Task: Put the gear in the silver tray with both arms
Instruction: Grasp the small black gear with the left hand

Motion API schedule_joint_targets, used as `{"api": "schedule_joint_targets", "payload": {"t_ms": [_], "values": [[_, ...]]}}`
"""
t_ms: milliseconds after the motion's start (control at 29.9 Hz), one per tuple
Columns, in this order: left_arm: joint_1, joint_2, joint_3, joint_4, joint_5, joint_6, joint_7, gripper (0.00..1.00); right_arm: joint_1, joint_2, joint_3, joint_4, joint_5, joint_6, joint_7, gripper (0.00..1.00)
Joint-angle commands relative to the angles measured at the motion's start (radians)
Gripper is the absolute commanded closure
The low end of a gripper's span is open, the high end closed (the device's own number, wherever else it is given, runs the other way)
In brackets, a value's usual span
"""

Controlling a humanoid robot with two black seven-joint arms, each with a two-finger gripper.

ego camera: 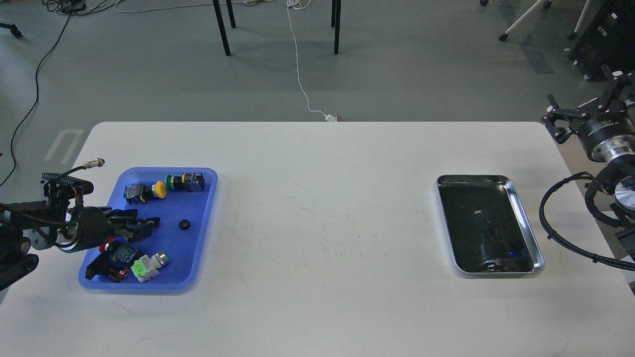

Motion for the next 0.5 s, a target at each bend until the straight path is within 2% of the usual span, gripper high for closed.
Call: {"api": "schedule_joint_targets", "payload": {"t_ms": [0,167,267,401,468], "values": [[0.003,-0.004,0.003,0.001,0.003,0.001,-0.003,0.38,-0.001,-0.001,0.001,0.000,0.000,0.000,0.000,0.01],[0.003,-0.004,0.055,0.001,0.004,0.016,-0.021,0.47,-0.003,-0.002,-0.001,-0.002,0.000,0.000,0.000,0.01],[0.005,0.001,0.074,0.001,0.004,0.053,-0.039,0.56,-0.004,-0.004,0.001,-0.002,0.000,0.000,0.000,0.01],[0.005,0.002,0.078,0.001,0.004,0.054,-0.047,0.70,-0.004,-0.004,0.001,-0.002,0.000,0.000,0.000,0.01],[0.005,0.002,0.080,0.002,0.004,0.054,-0.049,0.72,-0.004,-0.001,0.001,-0.002,0.000,0.000,0.000,0.01]]}}
